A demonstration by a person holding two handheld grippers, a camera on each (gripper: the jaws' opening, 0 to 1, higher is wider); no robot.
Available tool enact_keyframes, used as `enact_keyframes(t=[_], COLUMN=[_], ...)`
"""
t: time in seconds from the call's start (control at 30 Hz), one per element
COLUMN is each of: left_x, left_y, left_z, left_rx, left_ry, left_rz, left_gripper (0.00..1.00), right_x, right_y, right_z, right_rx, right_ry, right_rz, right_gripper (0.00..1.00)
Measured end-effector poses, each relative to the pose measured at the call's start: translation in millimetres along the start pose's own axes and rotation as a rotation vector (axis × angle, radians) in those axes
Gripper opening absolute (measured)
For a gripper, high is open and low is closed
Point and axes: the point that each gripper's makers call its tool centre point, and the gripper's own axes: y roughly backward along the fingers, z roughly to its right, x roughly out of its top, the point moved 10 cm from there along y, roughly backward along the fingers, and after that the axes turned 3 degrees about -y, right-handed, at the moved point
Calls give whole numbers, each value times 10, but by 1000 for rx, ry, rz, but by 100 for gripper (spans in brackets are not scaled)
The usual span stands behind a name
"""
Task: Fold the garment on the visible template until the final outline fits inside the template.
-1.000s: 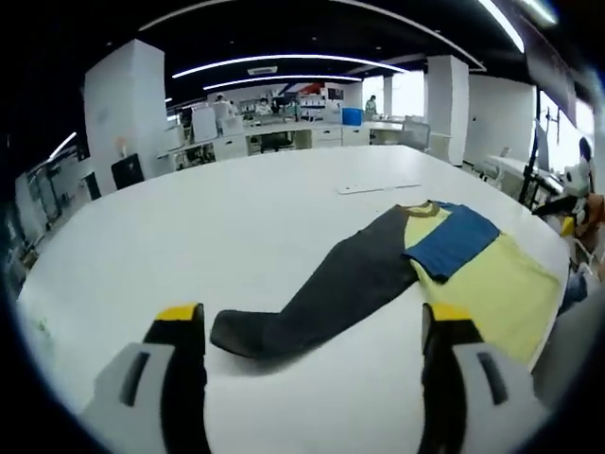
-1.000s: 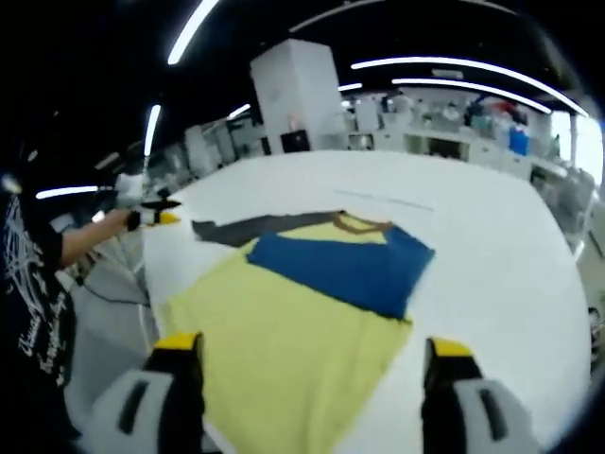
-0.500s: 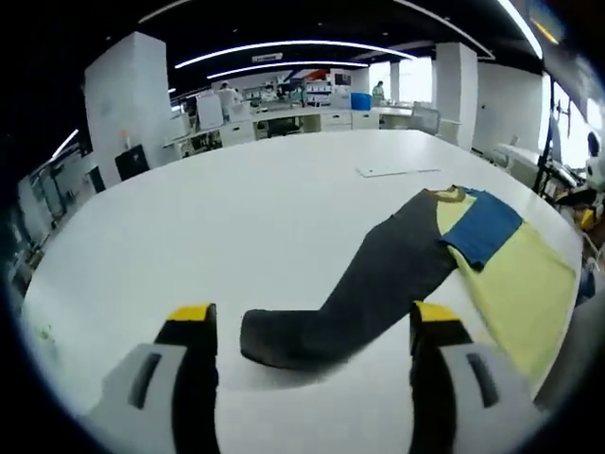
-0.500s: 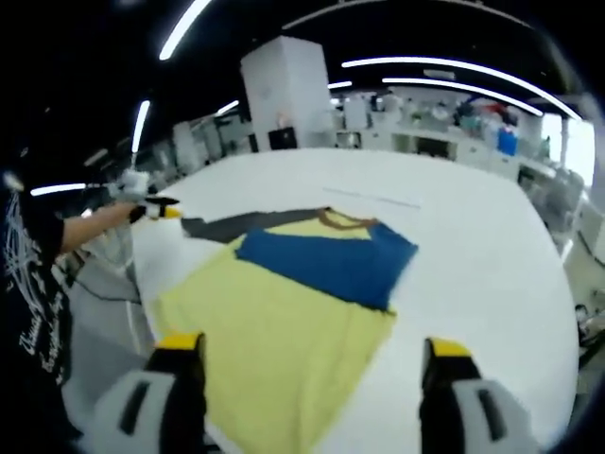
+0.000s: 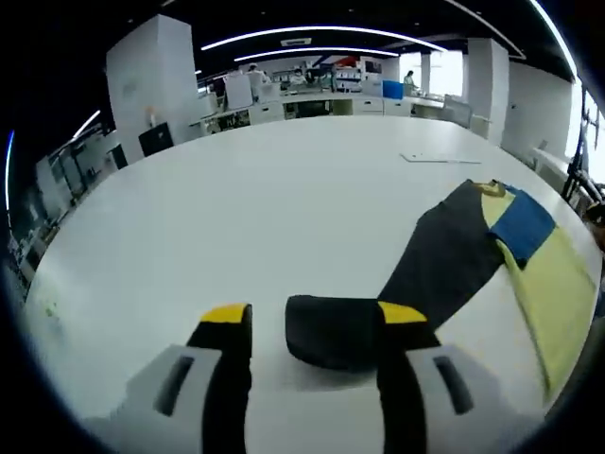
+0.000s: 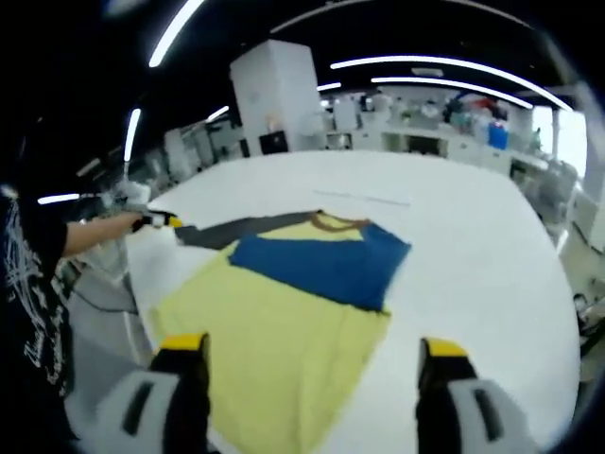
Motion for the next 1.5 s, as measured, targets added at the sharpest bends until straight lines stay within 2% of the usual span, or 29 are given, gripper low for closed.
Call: enact_keyframes(t=[0.17,0.23,0.37,0.63,0.77,0.83,0.97,1.07,1.17,1.27,1.37,1.43,1.5], left_x=[-80,-75,-201,-260,-275,-288,-266,-255,-227,-178,-180,-173,-146], left_y=[-86,-98,-139,-135,-153,-169,-164,-168,-144,-88,-23,9,87], left_z=[-15,-43,-55,-124,-82,-77,-61,-62,-60,-14,8,0,8], left_rx=[-10,-17,-14,-41,-56,-61,-74,-67,-53,-55,-41,-29,-10], left_ry=[-26,-9,19,9,12,-12,-33,-55,-64,-35,-49,-48,-29], left_rz=[-56,-66,-87,-127,-149,-170,-168,-178,-171,-120,-104,-94,-59], left_gripper=[42,40,37,29,23,21,12,11,3,0,0,0,0], right_x=[-14,-30,-57,-62,-73,-89,-125,-138,-157,-136,-113,-109,-106], right_y=[-18,-21,-35,-21,3,16,46,47,68,75,72,66,65], right_z=[-8,-3,-53,-117,-122,-122,-128,-133,-137,-132,-153,-155,-161], right_rx=[0,-3,-5,-14,-23,-31,-42,-47,-55,-45,-26,-26,-26], right_ry=[-14,-17,-39,-43,-41,-38,-52,-54,-58,-80,-92,-82,-74], right_rz=[-1,-4,5,11,15,10,16,13,11,39,59,56,53], right_gripper=[89,89,87,86,86,86,86,86,85,85,85,85,86])
